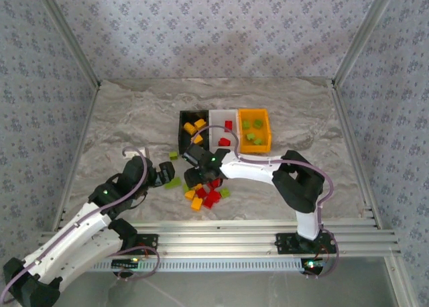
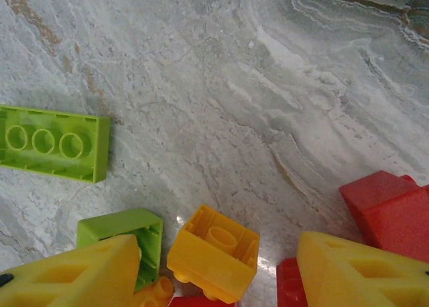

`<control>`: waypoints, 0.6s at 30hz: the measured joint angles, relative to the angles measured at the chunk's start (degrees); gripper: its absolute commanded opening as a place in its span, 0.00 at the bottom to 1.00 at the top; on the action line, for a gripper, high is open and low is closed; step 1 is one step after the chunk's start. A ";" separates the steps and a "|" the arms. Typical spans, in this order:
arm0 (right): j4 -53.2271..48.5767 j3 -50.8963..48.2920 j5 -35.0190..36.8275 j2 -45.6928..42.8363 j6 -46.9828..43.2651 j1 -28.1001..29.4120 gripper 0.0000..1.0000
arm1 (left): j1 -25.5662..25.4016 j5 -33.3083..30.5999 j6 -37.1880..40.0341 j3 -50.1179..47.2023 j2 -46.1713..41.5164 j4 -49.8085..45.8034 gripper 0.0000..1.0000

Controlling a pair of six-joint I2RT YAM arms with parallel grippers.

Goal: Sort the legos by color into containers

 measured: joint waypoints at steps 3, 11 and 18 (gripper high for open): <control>-0.17 0.68 0.02 0.72 0.24 0.00 0.61 | 0.46 -0.15 0.00 -0.02 0.00 -0.09 1.00; -2.36 1.49 -0.20 3.30 1.16 0.63 0.49 | 1.38 -0.15 0.02 -0.02 0.00 -0.24 0.99; -4.68 1.49 0.09 3.37 1.27 1.18 0.35 | 1.97 -0.13 0.02 -0.04 0.00 -0.22 0.99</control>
